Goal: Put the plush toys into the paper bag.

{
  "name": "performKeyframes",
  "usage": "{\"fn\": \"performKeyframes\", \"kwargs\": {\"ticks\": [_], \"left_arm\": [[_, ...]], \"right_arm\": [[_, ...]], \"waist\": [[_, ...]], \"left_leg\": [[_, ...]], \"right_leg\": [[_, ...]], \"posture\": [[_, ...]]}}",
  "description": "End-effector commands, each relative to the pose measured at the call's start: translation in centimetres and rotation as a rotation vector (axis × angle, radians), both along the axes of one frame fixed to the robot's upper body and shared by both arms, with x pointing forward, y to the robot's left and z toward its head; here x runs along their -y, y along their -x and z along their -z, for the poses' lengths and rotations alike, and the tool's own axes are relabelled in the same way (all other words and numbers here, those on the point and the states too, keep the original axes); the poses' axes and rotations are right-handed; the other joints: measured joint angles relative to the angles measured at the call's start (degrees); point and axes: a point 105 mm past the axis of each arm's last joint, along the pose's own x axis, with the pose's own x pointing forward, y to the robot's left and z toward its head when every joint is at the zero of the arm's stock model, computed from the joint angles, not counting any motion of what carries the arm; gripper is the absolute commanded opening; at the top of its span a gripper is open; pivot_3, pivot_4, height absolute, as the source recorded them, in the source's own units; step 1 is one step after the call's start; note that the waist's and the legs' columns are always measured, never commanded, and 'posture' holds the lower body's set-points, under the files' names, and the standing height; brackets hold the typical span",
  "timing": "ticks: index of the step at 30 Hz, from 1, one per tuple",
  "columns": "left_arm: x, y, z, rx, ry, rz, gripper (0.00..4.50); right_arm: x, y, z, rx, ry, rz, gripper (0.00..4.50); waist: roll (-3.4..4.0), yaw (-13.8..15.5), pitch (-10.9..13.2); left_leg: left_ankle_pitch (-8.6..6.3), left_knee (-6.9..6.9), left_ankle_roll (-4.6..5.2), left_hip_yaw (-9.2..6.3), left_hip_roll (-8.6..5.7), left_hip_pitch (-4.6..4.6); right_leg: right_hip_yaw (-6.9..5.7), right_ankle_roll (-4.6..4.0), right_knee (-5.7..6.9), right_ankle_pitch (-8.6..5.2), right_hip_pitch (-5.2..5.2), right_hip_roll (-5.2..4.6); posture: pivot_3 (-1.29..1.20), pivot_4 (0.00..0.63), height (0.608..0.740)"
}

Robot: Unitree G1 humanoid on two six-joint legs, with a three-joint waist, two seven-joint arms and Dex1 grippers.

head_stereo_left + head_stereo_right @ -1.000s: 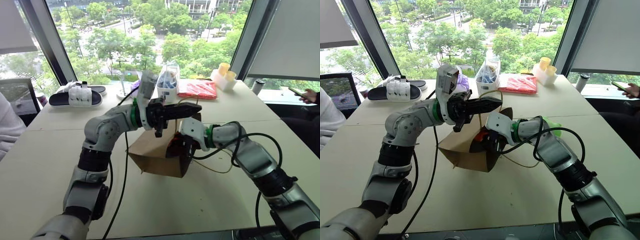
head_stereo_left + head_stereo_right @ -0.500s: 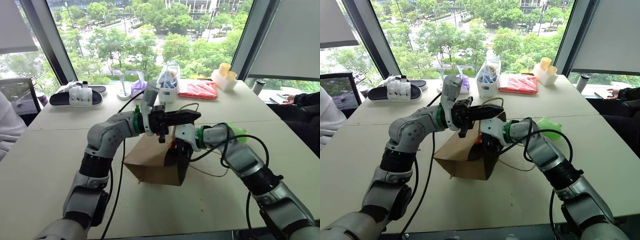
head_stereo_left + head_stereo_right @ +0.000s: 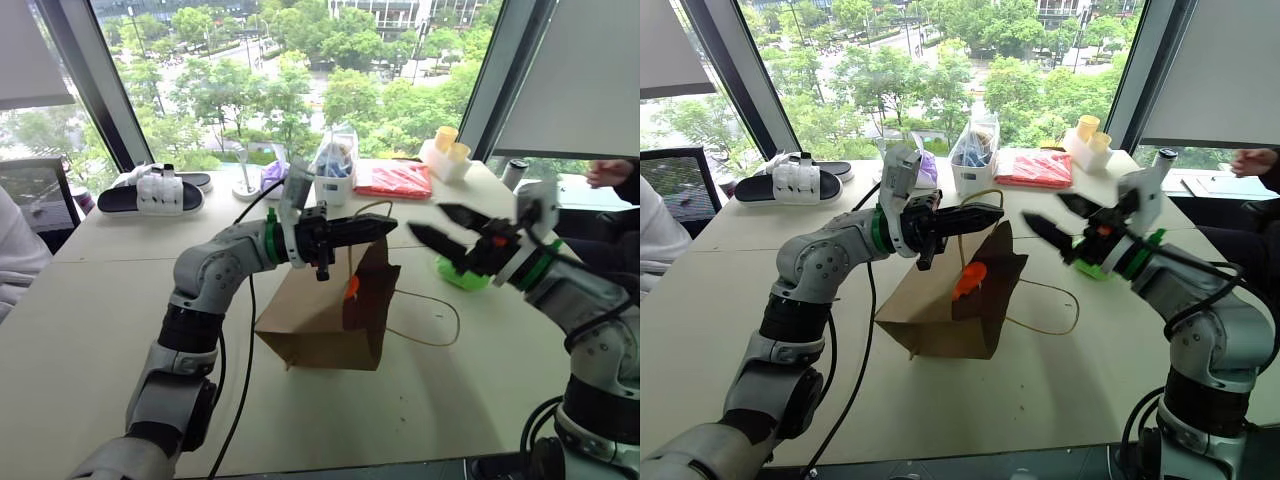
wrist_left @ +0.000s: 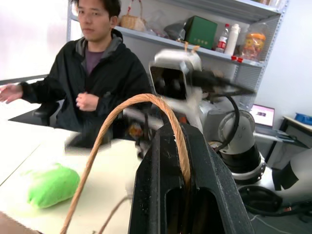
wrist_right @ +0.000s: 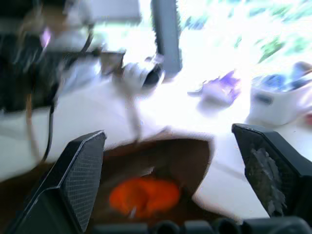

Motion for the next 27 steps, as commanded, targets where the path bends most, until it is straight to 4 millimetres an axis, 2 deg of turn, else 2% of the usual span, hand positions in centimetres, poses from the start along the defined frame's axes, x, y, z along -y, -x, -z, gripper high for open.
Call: {"fn": "performKeyframes", "kwargs": {"ticks": [1, 4, 7, 13, 17, 20, 27], "left_arm": [[0.0, 0.5, -0.5, 0.034, 0.012, 0.014, 0.00], [0.1, 0.4, -0.4, 0.031, 0.014, 0.009, 0.00], [0.1, 0.3, -0.5, 0.026, 0.024, 0.000, 0.00], [-0.3, 0.2, -0.3, 0.019, 0.035, -0.043, 0.00], [-1.0, 0.2, -0.4, 0.020, 0.053, -0.093, 0.00], [-1.5, 0.1, -0.4, 0.020, 0.058, -0.119, 0.00], [-1.8, -0.1, -0.5, 0.023, 0.058, -0.136, 0.00]], "right_arm": [[4.2, -3.4, 1.9, -0.054, 0.122, 0.396, 4.47], [5.2, -5.7, 4.6, -0.139, 0.283, 0.558, 4.47], [6.2, -7.6, 6.3, -0.206, 0.315, 0.674, 4.47], [5.4, -10.6, 9.6, -0.324, 0.390, 0.670, 4.47], [5.3, -10.6, 13.2, -0.485, 0.422, 0.632, 4.47], [5.9, -10.3, 14.2, -0.517, 0.450, 0.618, 3.77], [6.5, -9.9, 15.0, -0.536, 0.455, 0.607, 0.42]], "waist": [[0.01, 0.0, 0.0], [0.04, -0.4, 0.0], [0.05, -0.5, 0.0], [0.05, -0.5, 0.0], [0.05, -0.5, 0.0], [0.05, -0.4, 0.0], [0.04, -0.4, 0.0]], "left_leg": [[0.03, 0.01, -0.05, 0.02, -0.01, 0.01], [0.16, -0.01, -0.27, 0.14, -0.01, 0.00], [0.18, -0.01, -0.30, 0.23, 0.00, 0.00], [0.21, -0.01, -0.35, 0.21, 0.00, -0.04], [0.21, -0.02, -0.35, 0.17, 0.00, -0.05], [0.21, -0.02, -0.35, 0.15, -0.01, -0.09], [0.21, 0.01, -0.35, 0.15, -0.01, 0.01]], "right_leg": [[0.01, 0.00, 0.02, 0.00, -0.01, 0.00], [0.04, 0.00, 0.13, 0.00, -0.12, 0.00], [0.10, 0.00, 0.42, 0.00, -0.29, -0.03], [0.11, -0.01, 0.47, 0.00, -0.35, -0.03], [0.11, -0.01, 0.47, 0.00, -0.35, -0.01], [0.11, -0.01, 0.47, 0.00, -0.35, -0.02], [0.10, -0.01, 0.44, 0.00, -0.21, -0.01]], "posture": [[0.00, 0.150, 0.740], [0.00, 0.150, 0.740], [0.00, 0.150, 0.740], [0.00, 0.150, 0.740], [0.00, 0.150, 0.740], [0.00, 0.150, 0.740], [0.00, 0.150, 0.740]]}}
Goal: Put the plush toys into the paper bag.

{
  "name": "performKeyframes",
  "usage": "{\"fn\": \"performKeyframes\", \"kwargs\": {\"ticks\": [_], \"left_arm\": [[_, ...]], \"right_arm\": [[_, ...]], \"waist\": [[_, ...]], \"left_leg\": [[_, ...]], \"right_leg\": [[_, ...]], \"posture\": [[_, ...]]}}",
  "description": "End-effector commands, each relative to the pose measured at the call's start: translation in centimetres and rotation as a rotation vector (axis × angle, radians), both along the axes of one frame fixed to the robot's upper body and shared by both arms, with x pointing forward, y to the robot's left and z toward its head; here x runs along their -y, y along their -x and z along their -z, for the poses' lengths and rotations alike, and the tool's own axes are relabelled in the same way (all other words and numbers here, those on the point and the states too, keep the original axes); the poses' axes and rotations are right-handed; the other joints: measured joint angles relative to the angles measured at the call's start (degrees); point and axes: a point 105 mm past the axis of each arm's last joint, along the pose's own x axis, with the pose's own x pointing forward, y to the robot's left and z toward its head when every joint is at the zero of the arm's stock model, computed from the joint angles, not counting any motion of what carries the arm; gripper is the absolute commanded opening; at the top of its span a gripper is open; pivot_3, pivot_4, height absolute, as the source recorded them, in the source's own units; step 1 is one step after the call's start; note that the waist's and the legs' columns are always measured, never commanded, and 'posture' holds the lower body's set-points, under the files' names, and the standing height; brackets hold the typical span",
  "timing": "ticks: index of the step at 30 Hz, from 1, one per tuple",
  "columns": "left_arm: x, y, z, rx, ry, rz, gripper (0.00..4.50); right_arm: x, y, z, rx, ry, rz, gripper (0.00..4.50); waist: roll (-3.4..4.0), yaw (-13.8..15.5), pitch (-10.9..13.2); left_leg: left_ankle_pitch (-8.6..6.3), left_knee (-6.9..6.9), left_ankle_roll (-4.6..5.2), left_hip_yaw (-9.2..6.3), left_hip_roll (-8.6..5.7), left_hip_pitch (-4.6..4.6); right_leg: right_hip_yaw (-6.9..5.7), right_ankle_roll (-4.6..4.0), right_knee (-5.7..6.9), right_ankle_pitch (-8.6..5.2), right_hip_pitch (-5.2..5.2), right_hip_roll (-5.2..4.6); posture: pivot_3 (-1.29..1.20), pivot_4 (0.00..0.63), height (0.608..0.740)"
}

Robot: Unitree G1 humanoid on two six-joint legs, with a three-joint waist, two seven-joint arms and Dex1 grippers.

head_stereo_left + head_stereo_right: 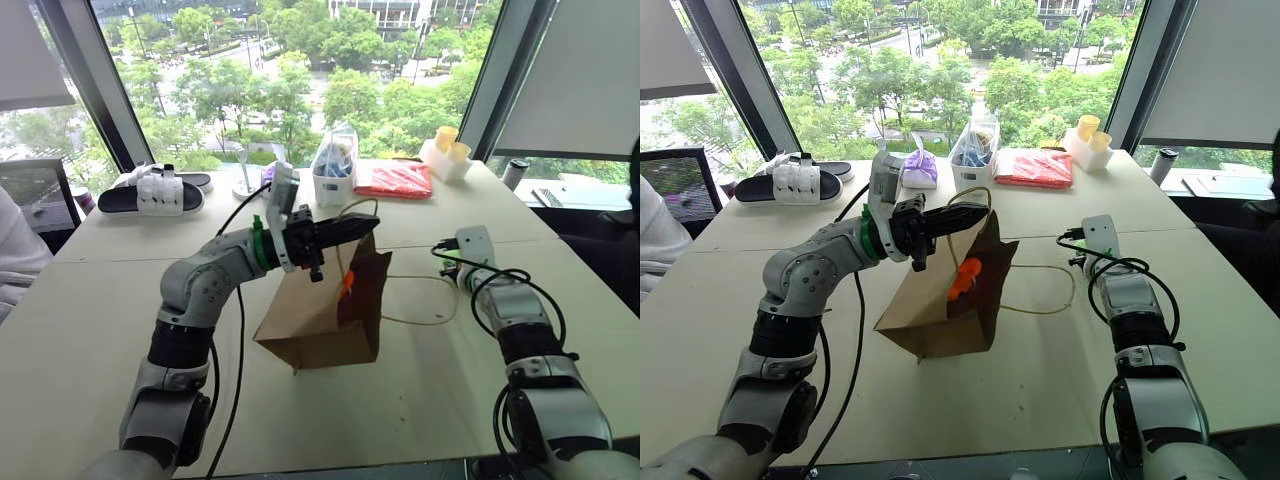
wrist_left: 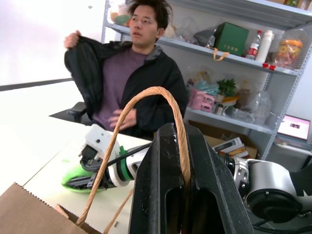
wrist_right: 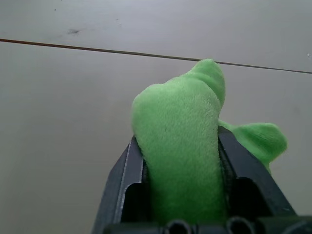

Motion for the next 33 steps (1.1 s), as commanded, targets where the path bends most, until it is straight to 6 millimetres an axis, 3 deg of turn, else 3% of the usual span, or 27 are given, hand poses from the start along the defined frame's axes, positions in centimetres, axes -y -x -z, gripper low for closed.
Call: {"fn": "performKeyframes", "kwargs": {"ticks": [1, 5, 6, 8, 10, 14, 17, 25, 33], "left_arm": [[-0.4, 0.6, -1.1, 0.045, 0.029, 0.006, 0.00], [-0.3, 0.4, -1.4, 0.043, 0.036, 0.015, 0.00], [-0.2, 0.5, -1.5, 0.045, 0.032, 0.028, 0.00], [-0.1, 0.6, -1.6, 0.049, 0.024, 0.050, 0.00], [0.0, 0.6, -1.8, 0.051, 0.021, 0.068, 0.00], [0.0, 0.3, -2.0, 0.044, 0.027, 0.080, 0.00], [0.2, 0.1, -2.1, 0.040, 0.029, 0.092, 0.00], [0.4, 0.3, -2.5, 0.020, 0.034, 0.150, 0.00], [1.6, 0.8, -2.6, 0.032, 0.030, 0.191, 0.00]], "right_arm": [[0.5, 0.3, 0.4, -0.015, 0.003, 0.006, 0.04], [0.6, 0.5, -0.7, 0.033, 0.031, -0.031, 0.04], [-0.4, 0.8, -4.2, 0.165, 0.045, -0.136, 0.04], [-2.1, 2.4, -9.2, 0.335, 0.085, -0.308, 0.04], [-3.2, 4.8, -13.1, 0.434, 0.124, -0.454, 0.04], [-4.8, 8.2, -16.2, 0.479, 0.163, -0.636, 0.04], [-7.3, 10.8, -17.6, 0.496, 0.145, -0.801, 0.04], [-12.0, 15.3, -14.0, 0.282, 0.340, -1.135, 0.04], [-14.1, 14.1, -9.9, 0.214, 0.579, -1.319, 0.04]], "waist": [[0.00, 0.0, 0.0], [-0.01, 0.1, 0.0], [-0.01, 0.2, 0.0], [0.03, 0.4, 0.0], [0.08, 0.2, 0.0], [0.04, 0.1, 0.0], [0.03, 0.1, 0.0], [0.03, 0.4, 0.0], [0.00, 0.3, 0.0]], "left_leg": [[0.00, 0.01, -0.01, 0.00, 0.00, 0.01], [0.01, 0.01, -0.01, -0.02, 0.00, 0.03], [0.01, 0.01, -0.01, -0.03, 0.00, 0.03], [0.01, -0.01, -0.01, -0.08, -0.01, -0.06], [0.00, 0.00, 0.00, -0.03, -0.02, -0.18], [-0.03, -0.04, 0.04, -0.03, -0.01, -0.06], [-0.13, -0.06, 0.22, -0.06, 0.22, 0.18], [-0.16, 0.02, 0.27, -0.06, 0.24, 0.06], [-0.09, 0.03, 0.13, -0.03, 0.25, 0.06]], "right_leg": [[0.00, 0.00, 0.00, 0.00, 0.00, 0.00], [0.00, 0.00, 0.00, 0.00, 0.04, 0.00], [0.00, 0.00, 0.00, 0.00, 0.04, 0.00], [-0.02, 0.00, 0.00, 0.00, -0.01, 0.00], [-0.02, 0.02, 0.02, 0.00, -0.12, -0.01], [-0.06, 0.04, -0.20, -0.01, 0.03, 0.00], [-0.12, 0.02, -0.57, 0.00, 0.45, 0.24], [-0.12, 0.00, -0.63, 0.02, 0.39, 0.24], [-0.12, 0.00, -0.60, 0.02, 0.36, 0.24]], "posture": [[0.00, 0.150, 0.740], [0.00, 0.150, 0.740], [0.00, 0.150, 0.740], [0.00, 0.150, 0.740], [0.00, 0.150, 0.740], [0.00, 0.150, 0.740], [0.00, 0.150, 0.740], [0.00, 0.150, 0.740], [0.00, 0.150, 0.740]]}}
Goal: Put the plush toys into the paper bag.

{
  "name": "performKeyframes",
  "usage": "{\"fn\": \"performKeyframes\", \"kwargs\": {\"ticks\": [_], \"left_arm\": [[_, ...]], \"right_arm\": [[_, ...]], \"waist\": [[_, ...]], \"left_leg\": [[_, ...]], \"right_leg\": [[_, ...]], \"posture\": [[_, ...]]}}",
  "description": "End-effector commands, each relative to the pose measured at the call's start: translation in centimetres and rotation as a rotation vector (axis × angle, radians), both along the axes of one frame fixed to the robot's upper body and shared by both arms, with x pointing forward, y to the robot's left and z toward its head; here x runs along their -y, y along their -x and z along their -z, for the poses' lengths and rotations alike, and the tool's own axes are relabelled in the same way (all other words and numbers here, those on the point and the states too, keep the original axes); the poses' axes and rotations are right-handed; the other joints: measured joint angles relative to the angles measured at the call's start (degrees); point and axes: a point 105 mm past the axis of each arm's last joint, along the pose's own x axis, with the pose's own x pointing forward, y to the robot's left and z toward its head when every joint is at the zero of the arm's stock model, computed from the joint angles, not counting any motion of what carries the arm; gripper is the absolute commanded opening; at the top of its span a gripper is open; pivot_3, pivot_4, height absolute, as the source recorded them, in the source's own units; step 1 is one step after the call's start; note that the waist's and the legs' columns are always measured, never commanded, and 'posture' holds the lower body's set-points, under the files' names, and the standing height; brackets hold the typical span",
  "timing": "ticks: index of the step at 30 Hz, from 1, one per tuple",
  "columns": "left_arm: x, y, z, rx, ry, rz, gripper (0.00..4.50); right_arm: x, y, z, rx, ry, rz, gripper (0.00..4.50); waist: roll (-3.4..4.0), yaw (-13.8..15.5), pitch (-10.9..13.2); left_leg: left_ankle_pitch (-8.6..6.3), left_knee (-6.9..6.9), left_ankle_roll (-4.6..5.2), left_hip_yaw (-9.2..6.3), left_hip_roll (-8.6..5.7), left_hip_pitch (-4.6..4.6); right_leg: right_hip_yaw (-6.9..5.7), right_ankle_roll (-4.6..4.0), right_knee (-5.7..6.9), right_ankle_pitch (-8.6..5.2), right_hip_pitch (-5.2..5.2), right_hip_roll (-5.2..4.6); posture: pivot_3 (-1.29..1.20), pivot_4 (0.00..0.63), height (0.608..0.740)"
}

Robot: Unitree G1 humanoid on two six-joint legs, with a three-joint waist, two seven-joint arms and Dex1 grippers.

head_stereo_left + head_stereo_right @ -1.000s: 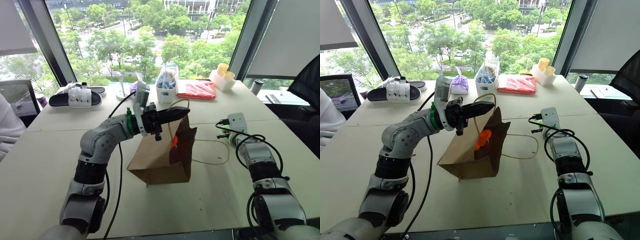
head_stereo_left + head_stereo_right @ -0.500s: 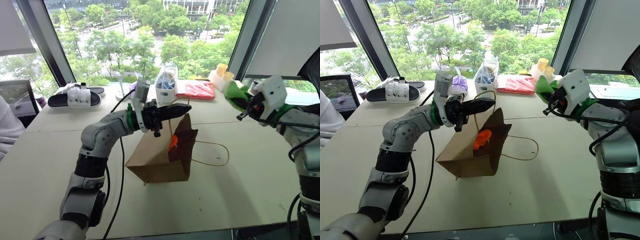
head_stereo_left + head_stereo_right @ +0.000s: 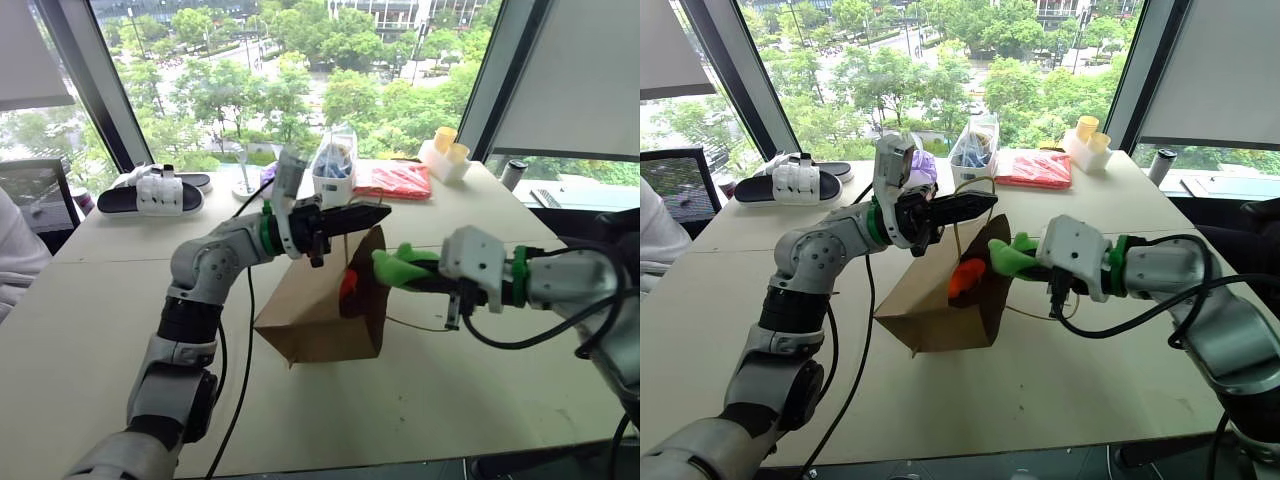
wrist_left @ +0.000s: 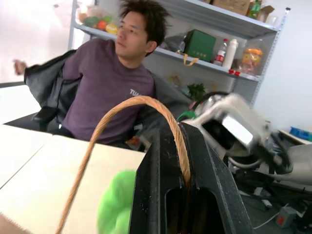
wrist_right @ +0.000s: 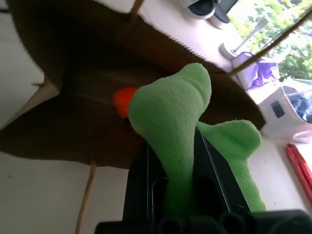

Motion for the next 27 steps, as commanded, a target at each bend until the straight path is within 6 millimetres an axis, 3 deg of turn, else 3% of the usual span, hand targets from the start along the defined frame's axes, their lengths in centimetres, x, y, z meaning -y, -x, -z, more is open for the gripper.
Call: {"fn": "performKeyframes", "kwargs": {"ticks": [1, 7, 12, 15, 18, 24, 27], "left_arm": [[0.6, 1.0, -1.0, 0.055, 0.010, 0.034, 0.00], [1.4, 1.7, -0.2, 0.060, -0.009, 0.064, 0.00], [1.6, 1.9, 0.1, 0.058, -0.011, 0.069, 0.00], [1.5, 1.8, 0.0, 0.057, -0.010, 0.064, 0.00], [1.1, 1.6, -0.2, 0.053, -0.001, 0.045, 0.00], [0.6, 1.2, -0.6, 0.051, 0.012, 0.020, 0.00], [0.3, 0.9, -0.8, 0.048, 0.022, 0.006, 0.00]], "right_arm": [[-1.0, -0.7, 0.9, 0.101, 0.111, -0.086, 0.04], [-3.5, -1.9, 1.1, 0.218, 0.201, -0.223, 0.04], [-5.2, -1.9, 2.4, 0.296, 0.320, -0.364, 0.04], [-5.1, -2.2, 3.1, 0.316, 0.363, -0.391, 0.04], [-4.9, -2.4, 2.9, 0.322, 0.359, -0.393, 1.22], [-4.0, -2.9, 1.5, 0.404, 0.369, -0.347, 4.32], [-3.3, -3.2, -1.0, 0.493, 0.282, -0.284, 4.42]], "waist": [[0.00, 0.0, 0.0], [0.00, -0.1, 0.0], [-0.01, 0.0, 0.0], [-0.01, 0.0, 0.0], [-0.01, 0.0, 0.0], [-0.01, 0.0, 0.0], [-0.01, 0.0, 0.0]], "left_leg": [[0.02, 0.00, -0.04, 0.00, 0.00, -0.01], [0.05, -0.01, -0.09, 0.00, 0.01, -0.05], [0.06, -0.01, -0.10, -0.03, 0.00, -0.06], [0.06, 0.00, -0.10, -0.02, -0.01, -0.07], [0.06, 0.01, -0.11, -0.03, -0.02, -0.08], [0.06, -0.01, -0.11, -0.04, -0.01, -0.07], [0.06, -0.01, -0.11, -0.03, -0.01, -0.08]], "right_leg": [[0.00, 0.00, 0.01, 0.00, -0.02, 0.00], [0.02, -0.01, 0.02, 0.01, -0.10, 0.00], [0.01, -0.01, 0.02, 0.01, -0.10, 0.00], [0.02, -0.01, 0.01, 0.01, -0.09, 0.00], [0.01, -0.01, 0.01, 0.01, -0.10, 0.00], [0.02, -0.03, 0.03, 0.02, -0.13, 0.01], [0.02, -0.04, 0.03, 0.02, -0.12, 0.01]], "posture": [[0.00, 0.150, 0.740], [0.00, 0.150, 0.740], [0.00, 0.150, 0.740], [0.00, 0.150, 0.740], [0.00, 0.150, 0.740], [0.00, 0.150, 0.740], [0.00, 0.150, 0.740]]}}
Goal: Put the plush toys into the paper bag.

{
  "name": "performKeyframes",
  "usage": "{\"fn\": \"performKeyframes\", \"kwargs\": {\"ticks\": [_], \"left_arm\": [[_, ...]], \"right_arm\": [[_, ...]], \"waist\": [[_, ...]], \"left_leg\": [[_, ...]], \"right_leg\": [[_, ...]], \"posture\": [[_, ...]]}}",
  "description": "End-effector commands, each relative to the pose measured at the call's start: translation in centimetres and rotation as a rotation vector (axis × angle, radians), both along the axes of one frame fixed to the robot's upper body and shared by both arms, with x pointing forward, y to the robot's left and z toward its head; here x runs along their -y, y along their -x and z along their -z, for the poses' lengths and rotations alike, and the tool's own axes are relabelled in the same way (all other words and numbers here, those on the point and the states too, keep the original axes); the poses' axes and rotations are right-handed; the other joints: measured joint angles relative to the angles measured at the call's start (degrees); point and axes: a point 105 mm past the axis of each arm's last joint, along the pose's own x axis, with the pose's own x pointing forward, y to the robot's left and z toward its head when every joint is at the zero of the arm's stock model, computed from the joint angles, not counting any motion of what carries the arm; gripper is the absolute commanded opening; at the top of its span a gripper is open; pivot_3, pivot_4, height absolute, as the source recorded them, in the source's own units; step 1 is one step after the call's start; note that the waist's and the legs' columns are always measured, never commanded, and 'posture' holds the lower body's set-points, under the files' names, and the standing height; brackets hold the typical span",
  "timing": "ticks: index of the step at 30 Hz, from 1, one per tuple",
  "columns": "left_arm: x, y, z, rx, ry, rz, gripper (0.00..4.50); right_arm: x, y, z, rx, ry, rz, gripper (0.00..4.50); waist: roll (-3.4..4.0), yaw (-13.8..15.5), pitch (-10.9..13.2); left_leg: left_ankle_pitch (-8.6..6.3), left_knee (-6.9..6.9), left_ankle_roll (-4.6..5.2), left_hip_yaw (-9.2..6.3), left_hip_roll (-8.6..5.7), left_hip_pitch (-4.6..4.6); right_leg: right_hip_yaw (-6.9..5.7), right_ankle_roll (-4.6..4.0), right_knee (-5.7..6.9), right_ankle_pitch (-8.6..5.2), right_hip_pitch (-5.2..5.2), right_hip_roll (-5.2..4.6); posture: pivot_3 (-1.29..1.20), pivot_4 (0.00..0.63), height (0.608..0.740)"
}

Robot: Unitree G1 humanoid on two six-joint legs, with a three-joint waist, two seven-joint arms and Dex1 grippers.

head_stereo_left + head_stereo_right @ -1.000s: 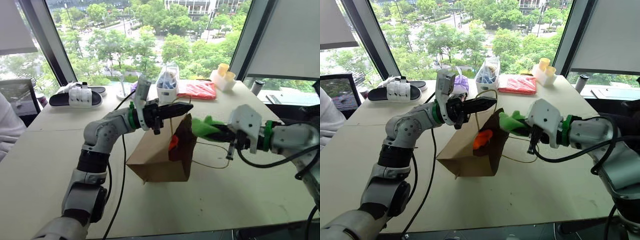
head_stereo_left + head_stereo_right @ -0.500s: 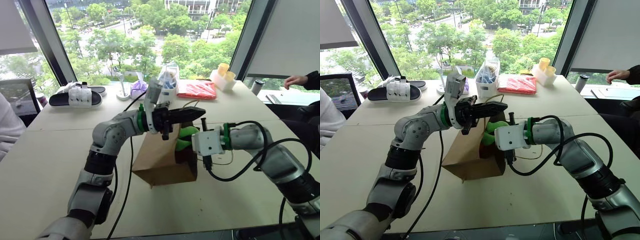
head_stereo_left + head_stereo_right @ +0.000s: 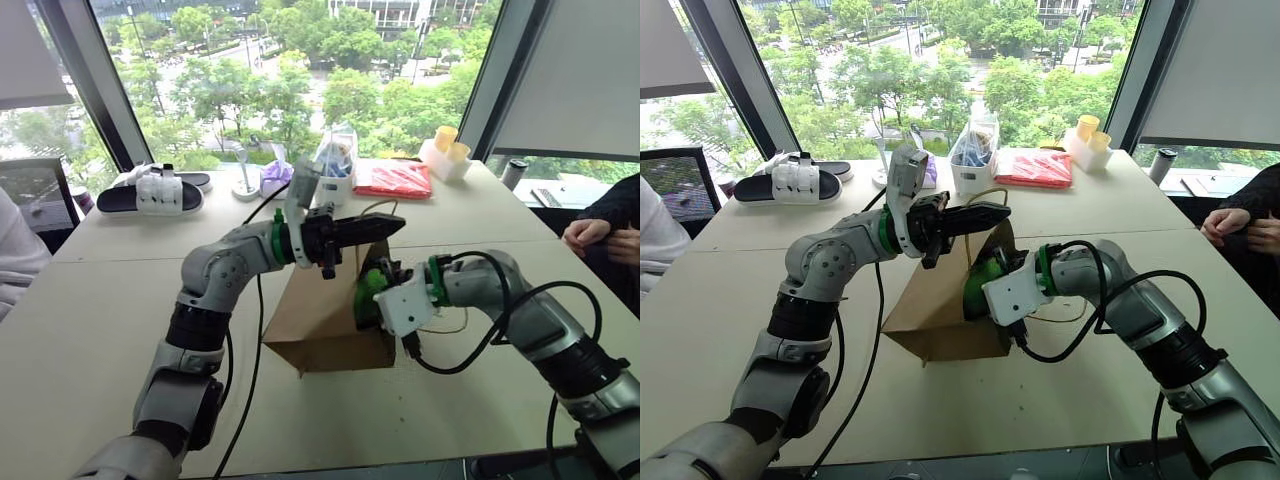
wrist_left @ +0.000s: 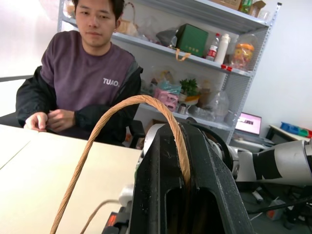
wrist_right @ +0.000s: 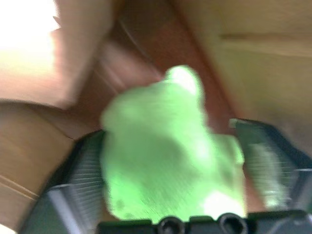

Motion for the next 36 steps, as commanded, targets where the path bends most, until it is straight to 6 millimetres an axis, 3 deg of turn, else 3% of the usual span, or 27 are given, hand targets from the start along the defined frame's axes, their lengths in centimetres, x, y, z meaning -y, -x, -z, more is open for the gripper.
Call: {"fn": "performKeyframes", "kwargs": {"ticks": [1, 5, 10, 13, 16, 20, 22, 25, 30, 34, 36], "left_arm": [[-0.8, 0.0, -1.6, 0.042, 0.044, -0.017, 0.00], [-1.5, -0.5, -2.0, 0.046, 0.047, -0.034, 0.00], [-1.8, -0.5, -1.7, 0.046, 0.042, -0.036, 0.00], [-1.7, -0.5, -1.6, 0.045, 0.047, -0.033, 0.00], [-1.7, -0.5, -1.6, 0.044, 0.054, -0.033, 0.00], [-1.6, -0.5, -1.5, 0.042, 0.059, -0.029, 0.00], [-1.6, -0.5, -1.5, 0.041, 0.062, -0.027, 0.00], [-1.4, -0.4, -1.5, 0.042, 0.066, -0.025, 0.00], [-1.4, -0.5, -1.6, 0.043, 0.070, -0.030, 0.00], [-1.2, -0.8, -1.1, 0.053, 0.053, -0.052, 0.00], [-1.2, -0.8, -1.1, 0.055, 0.053, -0.052, 0.00]], "right_arm": [[1.2, -0.1, -4.5, 0.143, -0.126, 0.034, 4.42], [4.3, 1.1, -5.8, 0.156, -0.202, 0.139, 4.42], [8.7, 1.6, -8.2, 0.154, -0.443, 0.385, 4.42], [12.6, 1.9, -7.9, -0.037, -0.785, 0.642, 4.42], [14.7, 3.0, -5.4, -0.321, -1.091, 0.819, 4.42], [12.9, 5.7, 0.0, -0.734, -1.264, 0.889, 4.42], [12.1, 6.5, 1.8, -0.846, -1.293, 0.920, 4.42], [13.4, 7.1, 4.7, -0.969, -1.418, 1.054, 4.42], [12.7, 8.0, 6.8, -1.147, -1.512, 1.064, 4.42], [10.5, 7.9, 8.9, -1.279, -1.500, 1.071, 4.42], [9.3, 7.5, 9.1, -1.319, -1.534, 1.033, 4.42]], "waist": [[0.00, 0.0, 0.0], [0.00, 0.5, 0.0], [-0.01, 0.3, 0.0], [-0.03, 0.3, 0.0], [-0.03, 0.5, 0.0], [0.03, 0.7, -0.1], [0.07, 0.7, -0.1], [0.10, 1.0, -0.1], [0.11, 1.3, -0.1], [0.12, 1.1, -0.1], [0.13, 0.9, -0.1]], "left_leg": [[0.00, 0.00, 0.00, 0.00, 0.00, 0.00], [0.00, -0.01, 0.00, -0.12, -0.02, -0.05], [0.00, 0.02, 0.01, -0.08, -0.03, -0.07], [0.00, 0.02, 0.01, -0.10, -0.01, -0.04], [-0.01, 0.02, 0.01, -0.12, 0.08, -0.02], [-0.08, -0.01, 0.14, -0.11, 0.19, -0.01], [-0.15, -0.03, 0.27, -0.10, 0.29, -0.01], [-0.16, 0.00, 0.29, -0.05, 0.29, 0.01], [-0.16, 0.03, 0.30, 0.02, 0.37, 0.06], [-0.16, 0.00, 0.29, 0.03, 0.42, 0.10], [-0.16, -0.02, 0.29, 0.03, 0.44, 0.12]], "right_leg": [[0.00, 0.00, 0.00, 0.00, 0.01, 0.00], [-0.01, -0.01, -0.02, 0.00, 0.02, 0.01], [0.02, -0.01, -0.03, 0.01, 0.02, 0.00], [0.01, -0.03, -0.01, 0.02, 0.06, 0.01], [0.01, -0.10, -0.02, 0.06, 0.09, 0.04], [0.05, -0.15, -0.01, 0.09, 0.03, 0.11], [0.07, -0.19, -0.01, 0.11, -0.01, 0.18], [0.13, -0.26, -0.01, 0.16, 0.00, 0.21], [0.12, -0.28, 0.02, 0.18, 0.05, 0.36], [0.12, -0.29, 0.03, 0.18, 0.05, 0.43], [0.12, -0.29, 0.05, 0.18, 0.03, 0.46]], "posture": [[0.00, 0.150, 0.740], [0.00, 0.150, 0.740], [0.00, 0.150, 0.740], [0.00, 0.150, 0.740], [0.00, 0.150, 0.740], [0.00, 0.150, 0.740], [0.00, 0.150, 0.740], [0.00, 0.150, 0.740], [0.00, 0.150, 0.740], [0.00, 0.150, 0.740], [0.00, 0.150, 0.740]]}}
